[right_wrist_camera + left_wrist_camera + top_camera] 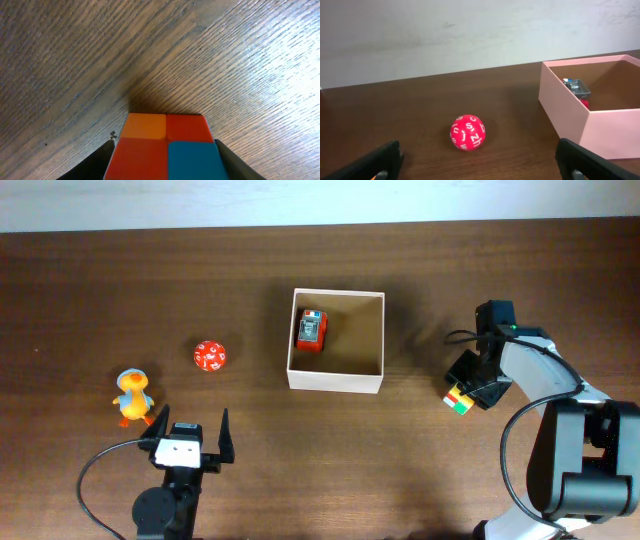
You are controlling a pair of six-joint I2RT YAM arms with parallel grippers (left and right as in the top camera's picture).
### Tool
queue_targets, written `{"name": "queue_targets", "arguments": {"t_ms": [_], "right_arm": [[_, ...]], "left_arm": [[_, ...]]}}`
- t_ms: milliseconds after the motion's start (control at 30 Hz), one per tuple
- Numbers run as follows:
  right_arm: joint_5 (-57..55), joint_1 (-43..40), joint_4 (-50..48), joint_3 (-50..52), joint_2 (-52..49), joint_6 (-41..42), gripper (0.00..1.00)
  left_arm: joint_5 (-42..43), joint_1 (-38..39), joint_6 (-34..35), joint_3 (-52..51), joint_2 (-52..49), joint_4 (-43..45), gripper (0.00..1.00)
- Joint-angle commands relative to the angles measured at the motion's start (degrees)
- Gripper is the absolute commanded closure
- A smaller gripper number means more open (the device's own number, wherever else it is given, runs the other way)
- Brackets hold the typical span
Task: Pack container
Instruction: 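Align and close the right gripper on the Rubik's cube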
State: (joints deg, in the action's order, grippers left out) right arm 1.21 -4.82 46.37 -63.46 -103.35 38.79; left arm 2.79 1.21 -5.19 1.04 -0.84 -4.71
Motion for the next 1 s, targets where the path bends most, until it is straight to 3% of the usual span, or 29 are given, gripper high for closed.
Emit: {"name": "queue_targets", "arguments": {"t_ms": [0,200,533,667,800,967], "right_arm": [[-0.1,0.3,-0.1,0.6,-0.3,0.3,0.46],[1.6,0.3,-0.1,-0.4,-0.2,-2.1,0.48],[15.0,0.3,6.6,-13.3,-0.1,-18.5,0.47],[14.5,0.3,11.2,-18.9,-0.1,-20.8,0.47],[11.6,0.3,13.7,-20.0,-0.1,-22.6,0.37],[7.1,0.9,15.5,-17.4,-0.3,-31.7,0.35]], "left_arm": [[0.0,0.1,-1.1,-0.4,0.4,0.0,0.01],[0.0,0.1,-1.1,-0.4,0.4,0.0,0.01],[0.0,0.1,-1.1,-0.4,0.4,0.0,0.01],[0.0,0.1,-1.1,-0.4,0.4,0.0,0.01],[0.0,0.1,-1.1,-0.4,0.4,0.0,0.01],[0.0,0.1,-1.1,-0.4,0.4,0.0,0.01]]}}
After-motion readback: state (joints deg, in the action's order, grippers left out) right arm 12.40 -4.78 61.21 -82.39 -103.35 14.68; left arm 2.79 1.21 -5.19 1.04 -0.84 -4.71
